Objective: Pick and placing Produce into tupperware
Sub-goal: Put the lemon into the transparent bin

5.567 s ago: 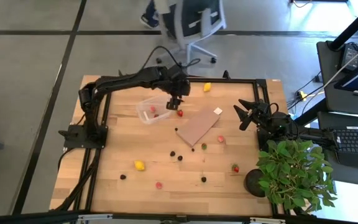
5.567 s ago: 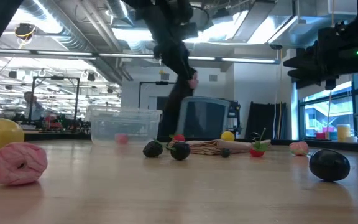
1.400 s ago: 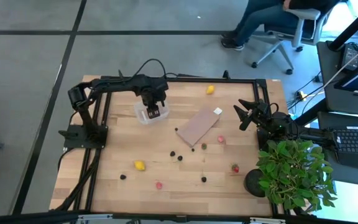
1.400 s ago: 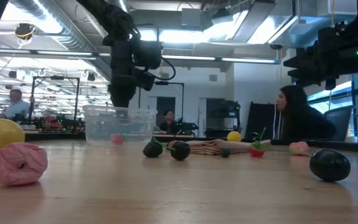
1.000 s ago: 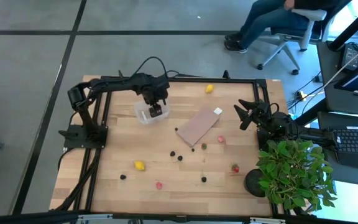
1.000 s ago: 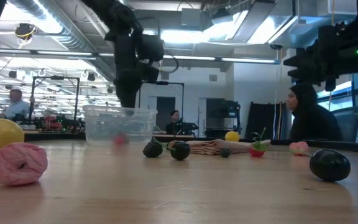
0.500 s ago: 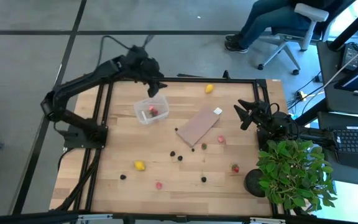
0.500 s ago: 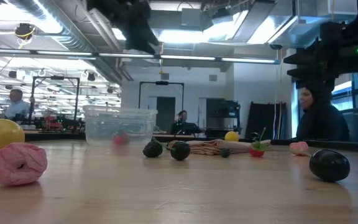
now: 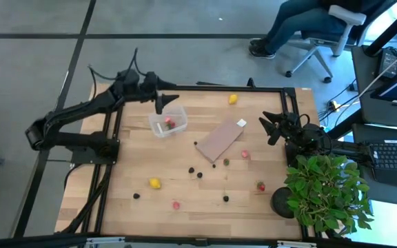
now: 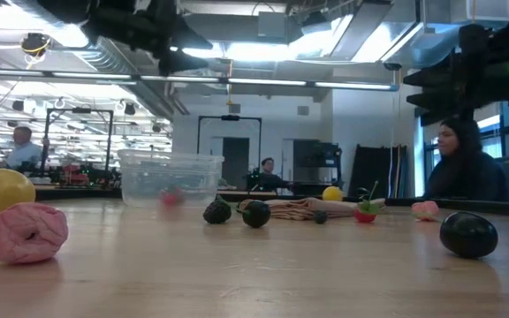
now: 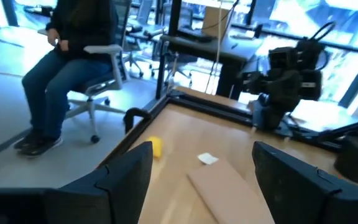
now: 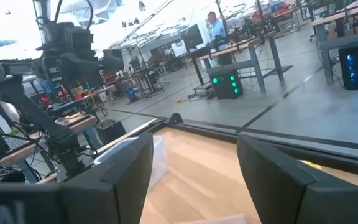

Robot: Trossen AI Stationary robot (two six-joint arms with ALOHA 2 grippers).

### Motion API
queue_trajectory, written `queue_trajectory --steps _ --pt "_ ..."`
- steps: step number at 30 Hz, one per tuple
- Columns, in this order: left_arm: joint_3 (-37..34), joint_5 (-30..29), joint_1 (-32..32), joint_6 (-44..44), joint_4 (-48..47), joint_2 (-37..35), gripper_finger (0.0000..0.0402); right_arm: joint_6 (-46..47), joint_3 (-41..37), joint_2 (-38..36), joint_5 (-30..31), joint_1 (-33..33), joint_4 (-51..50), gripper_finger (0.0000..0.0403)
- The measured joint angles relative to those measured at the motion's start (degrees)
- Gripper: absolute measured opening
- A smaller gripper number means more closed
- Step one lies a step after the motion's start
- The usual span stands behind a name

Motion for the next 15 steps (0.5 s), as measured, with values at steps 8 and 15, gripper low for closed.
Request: queue_trajectory --steps 8,15 --pt "-9.6 -0.3 -0.8 -1.6 8.5 -3.9 0.0267 -0.1 0.0 0.0 0.0 0.0 -0.4 0.0234" --pt "-12.0 -1.0 -0.8 -2.8 9.5 -4.4 0.0267 -0.1 0.0 0.0 0.0 0.0 -0.4 0.0234"
